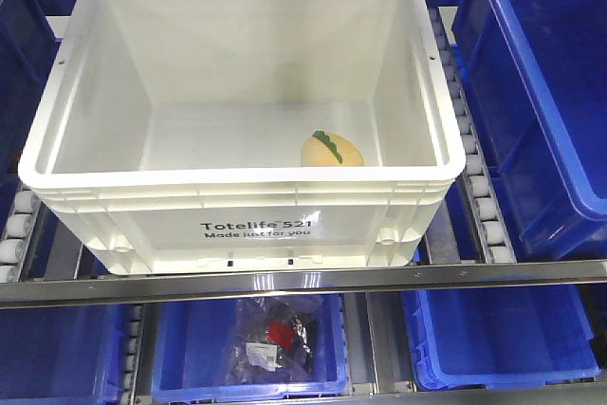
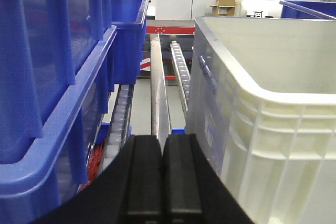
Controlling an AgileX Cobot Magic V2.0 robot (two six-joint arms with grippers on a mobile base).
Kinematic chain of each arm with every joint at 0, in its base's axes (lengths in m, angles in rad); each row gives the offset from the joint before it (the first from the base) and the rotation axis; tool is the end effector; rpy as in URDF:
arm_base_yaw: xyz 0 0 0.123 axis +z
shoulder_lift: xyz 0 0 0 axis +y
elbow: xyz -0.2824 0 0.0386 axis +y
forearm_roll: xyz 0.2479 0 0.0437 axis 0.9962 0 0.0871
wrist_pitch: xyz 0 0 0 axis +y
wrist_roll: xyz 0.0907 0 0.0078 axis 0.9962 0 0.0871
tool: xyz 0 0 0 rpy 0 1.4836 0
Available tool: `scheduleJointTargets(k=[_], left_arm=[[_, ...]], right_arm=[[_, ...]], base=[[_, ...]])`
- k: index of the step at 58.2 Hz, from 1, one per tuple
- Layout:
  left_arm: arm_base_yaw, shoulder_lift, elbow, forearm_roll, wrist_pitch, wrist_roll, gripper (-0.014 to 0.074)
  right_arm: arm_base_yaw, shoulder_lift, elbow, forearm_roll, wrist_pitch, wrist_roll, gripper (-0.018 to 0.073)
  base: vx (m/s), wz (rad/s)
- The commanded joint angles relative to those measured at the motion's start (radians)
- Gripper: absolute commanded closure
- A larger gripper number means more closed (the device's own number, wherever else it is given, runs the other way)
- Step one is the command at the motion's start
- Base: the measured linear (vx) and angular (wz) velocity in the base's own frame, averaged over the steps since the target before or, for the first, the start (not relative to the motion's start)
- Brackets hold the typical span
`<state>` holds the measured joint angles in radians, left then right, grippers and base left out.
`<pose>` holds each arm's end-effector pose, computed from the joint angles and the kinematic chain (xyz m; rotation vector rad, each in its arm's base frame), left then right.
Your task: Place moving items into box and shelve
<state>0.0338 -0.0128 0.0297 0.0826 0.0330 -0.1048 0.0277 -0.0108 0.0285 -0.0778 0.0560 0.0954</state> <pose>0.0567 0.0022 0.2008 -0.0451 1.5327 0.0113 0.0569 0.0012 0.1990 -0.0043 1.5572 0.0325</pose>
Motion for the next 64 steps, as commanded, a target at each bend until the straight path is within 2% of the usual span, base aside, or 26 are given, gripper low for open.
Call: scheduleJointTargets(k=[1,27,37,46,64], left_arm=[[-0.007,-0.014,0.028,-0.001,-0.08,-0.005,0.0616],[-0.007,-0.014,0.028,-0.001,-0.08,-0.005,0.0616],[-0.007,-0.014,0.028,-0.001,-0.08,-0.005,0.0616],[-0.007,-0.014,0.028,-0.001,-0.08,-0.005,0.0616],[-0.007,-0.014,0.028,-0.001,-0.08,-0.005,0.0616]], right_arm=[[-0.004,-0.013,0.021,-0.011,-0.088,-0.01,0.0575],[-0.004,-0.016,0.022,-0.011,-0.097,-0.157,0.0575],[-0.001,-0.016,0.022,0.003,-0.096,-0.156,0.0575],[0.06,-0.016,0.022,-0.001,-0.096,-0.154,0.0575],[0.042,-0.015,0.022,-0.002,-0.111,-0.136,0.0575]], base=[[0.0,0.0],[0.0,0.0],[0.0,0.0],[0.0,0.0],[0.0,0.0]])
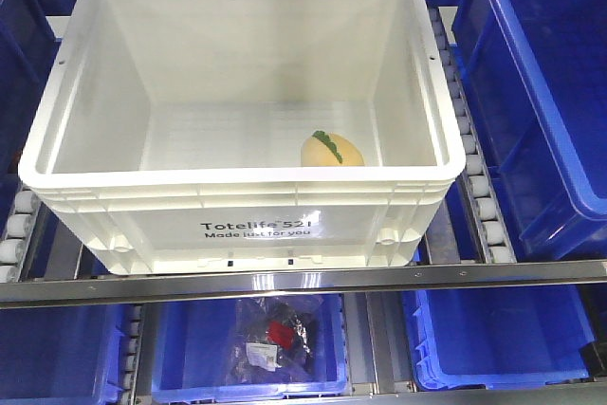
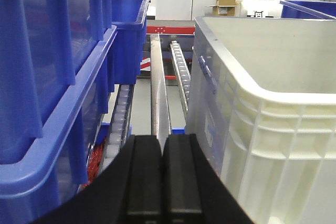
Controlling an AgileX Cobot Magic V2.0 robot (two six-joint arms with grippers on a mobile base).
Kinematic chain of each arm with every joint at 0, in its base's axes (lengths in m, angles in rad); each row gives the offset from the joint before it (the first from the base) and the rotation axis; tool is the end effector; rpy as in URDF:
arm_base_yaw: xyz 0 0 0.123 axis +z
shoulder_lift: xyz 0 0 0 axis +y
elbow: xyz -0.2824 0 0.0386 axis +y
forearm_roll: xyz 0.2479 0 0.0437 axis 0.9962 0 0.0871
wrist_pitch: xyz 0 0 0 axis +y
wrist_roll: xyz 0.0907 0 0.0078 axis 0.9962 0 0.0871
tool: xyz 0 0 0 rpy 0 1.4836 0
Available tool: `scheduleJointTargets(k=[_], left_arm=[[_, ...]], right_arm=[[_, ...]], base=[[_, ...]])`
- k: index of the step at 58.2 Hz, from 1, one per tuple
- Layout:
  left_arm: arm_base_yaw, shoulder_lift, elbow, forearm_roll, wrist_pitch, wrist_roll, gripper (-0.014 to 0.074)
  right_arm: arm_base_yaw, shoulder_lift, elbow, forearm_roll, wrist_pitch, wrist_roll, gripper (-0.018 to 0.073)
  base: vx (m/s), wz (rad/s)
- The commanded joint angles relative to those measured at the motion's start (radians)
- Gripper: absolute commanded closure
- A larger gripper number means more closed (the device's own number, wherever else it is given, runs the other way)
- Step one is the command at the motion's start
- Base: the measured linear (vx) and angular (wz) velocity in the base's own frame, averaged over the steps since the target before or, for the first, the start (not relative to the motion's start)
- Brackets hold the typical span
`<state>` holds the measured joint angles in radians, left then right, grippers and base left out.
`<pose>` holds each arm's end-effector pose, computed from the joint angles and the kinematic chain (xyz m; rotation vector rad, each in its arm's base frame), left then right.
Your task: Place moving items into box and shelve
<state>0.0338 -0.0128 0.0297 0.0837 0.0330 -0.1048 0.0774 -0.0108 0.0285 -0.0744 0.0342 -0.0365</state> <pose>0.0567 0.0022 0.2008 -0.0443 1.5328 0.0122 0.0567 0.0042 0.2009 -0.1423 1.5289 -0.0286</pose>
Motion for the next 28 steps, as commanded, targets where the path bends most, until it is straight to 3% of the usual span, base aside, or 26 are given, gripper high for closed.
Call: scheduleJointTargets(k=[1,28], left_arm=[[-0.007,-0.014,0.028,-0.002,-0.08,-0.005,0.0616],[-0.007,-0.014,0.028,-0.002,-0.08,-0.005,0.0616]], right_arm=[[-0.007,-0.015,0.022,-0.005,-0.089,-0.004,0.0575],[-0.007,-0.014,0.022,-0.005,-0.089,-0.004,0.0575]], base=[[0.0,0.0],[0.0,0.0]])
